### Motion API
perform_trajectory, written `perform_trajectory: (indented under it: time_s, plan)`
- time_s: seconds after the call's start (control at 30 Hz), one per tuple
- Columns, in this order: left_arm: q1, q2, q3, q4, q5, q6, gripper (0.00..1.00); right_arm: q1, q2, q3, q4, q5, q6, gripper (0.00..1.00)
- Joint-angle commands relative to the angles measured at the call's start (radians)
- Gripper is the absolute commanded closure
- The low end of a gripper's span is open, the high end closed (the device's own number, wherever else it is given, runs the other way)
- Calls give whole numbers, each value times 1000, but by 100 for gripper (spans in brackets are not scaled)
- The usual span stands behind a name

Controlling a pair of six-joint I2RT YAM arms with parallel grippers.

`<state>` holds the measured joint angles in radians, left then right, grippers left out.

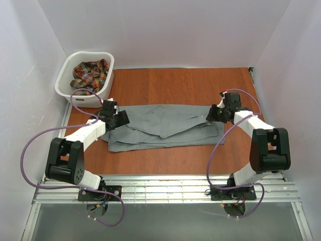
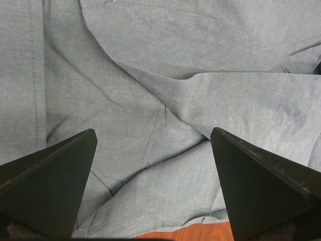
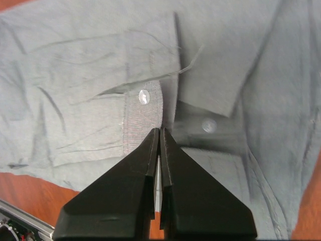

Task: Fold and stack the long sleeve shirts
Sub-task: Fold the shirt

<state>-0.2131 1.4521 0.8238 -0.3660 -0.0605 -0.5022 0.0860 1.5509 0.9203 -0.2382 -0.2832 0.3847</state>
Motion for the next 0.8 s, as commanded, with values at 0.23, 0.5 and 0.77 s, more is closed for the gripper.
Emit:
perform_trajectory:
  time_s: [0.23, 0.5, 0.77]
  plan:
    - [12, 34, 63, -17, 24, -35, 16, -9, -51, -69, -35, 91, -9, 99]
    - [18, 82, 110, -37, 27, -52, 16, -12, -69, -109, -42, 190, -38, 91]
    - [15, 16, 141, -60, 117, -73, 16, 27, -181, -80, -16, 118, -101, 47]
